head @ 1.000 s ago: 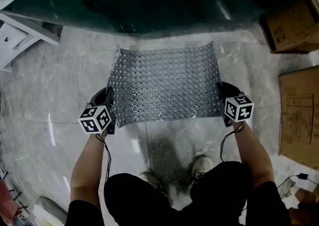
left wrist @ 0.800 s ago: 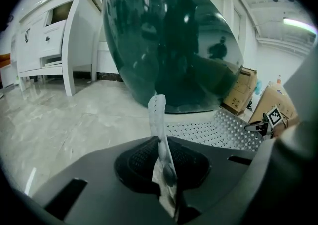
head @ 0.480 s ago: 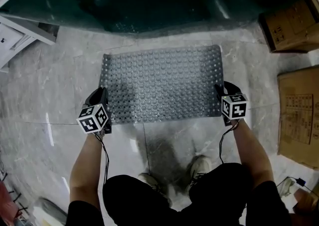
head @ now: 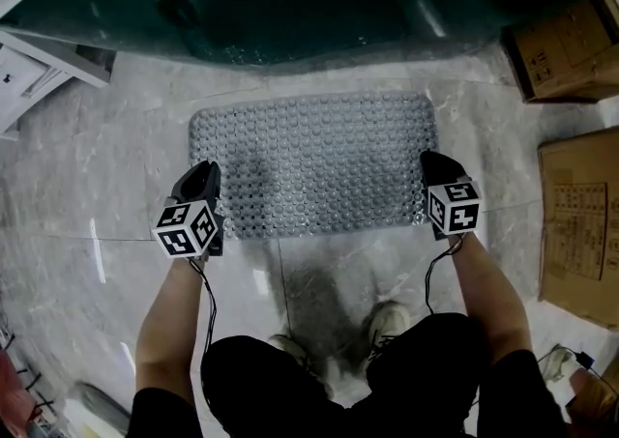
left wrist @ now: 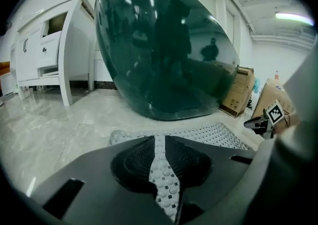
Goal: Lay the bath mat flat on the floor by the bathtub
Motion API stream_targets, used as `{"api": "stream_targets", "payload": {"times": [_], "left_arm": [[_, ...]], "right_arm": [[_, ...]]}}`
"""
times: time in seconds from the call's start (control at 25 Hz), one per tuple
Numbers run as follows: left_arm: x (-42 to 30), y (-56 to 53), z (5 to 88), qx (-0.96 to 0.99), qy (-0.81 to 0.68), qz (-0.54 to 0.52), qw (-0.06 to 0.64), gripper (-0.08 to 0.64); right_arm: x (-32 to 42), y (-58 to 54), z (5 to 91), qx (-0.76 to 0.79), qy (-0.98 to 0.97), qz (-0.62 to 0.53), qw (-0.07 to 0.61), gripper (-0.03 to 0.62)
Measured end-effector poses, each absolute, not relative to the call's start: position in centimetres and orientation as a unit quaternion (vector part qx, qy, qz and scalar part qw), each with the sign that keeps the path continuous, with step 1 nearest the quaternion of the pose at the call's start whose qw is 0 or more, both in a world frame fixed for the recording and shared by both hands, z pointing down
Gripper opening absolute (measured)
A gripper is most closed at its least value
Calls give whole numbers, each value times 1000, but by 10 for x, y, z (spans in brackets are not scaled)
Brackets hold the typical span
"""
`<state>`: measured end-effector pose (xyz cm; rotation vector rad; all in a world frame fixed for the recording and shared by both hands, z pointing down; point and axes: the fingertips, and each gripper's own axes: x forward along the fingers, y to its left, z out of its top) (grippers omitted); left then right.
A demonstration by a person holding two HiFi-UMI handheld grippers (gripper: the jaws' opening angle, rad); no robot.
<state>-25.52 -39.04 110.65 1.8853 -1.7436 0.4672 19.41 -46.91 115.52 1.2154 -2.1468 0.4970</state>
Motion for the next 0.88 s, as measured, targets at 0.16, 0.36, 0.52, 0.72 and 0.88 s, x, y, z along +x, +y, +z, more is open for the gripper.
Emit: {"api": "stream_targets", "payload": {"times": [0.16, 0.36, 0.52, 0.72, 0.88], "left_arm": [[-235, -395, 1091, 716, -630, 163, 252, 46], [-209, -396, 1069, 748, -601, 149, 240, 17], [-190, -397, 1041, 770, -580, 130, 230, 17], [-169, -397, 994, 796, -557, 115, 206, 17], [-152, -394, 950, 816, -541, 112, 171, 17]], "right_arm": [[165, -467, 1133, 416, -844, 182, 286, 18], [134, -468, 1105, 386, -866, 158, 277, 17], [112, -471, 1076, 371, -881, 150, 252, 17], [86, -470, 1034, 350, -899, 136, 224, 17], [72, -467, 994, 339, -910, 121, 204, 17]]}}
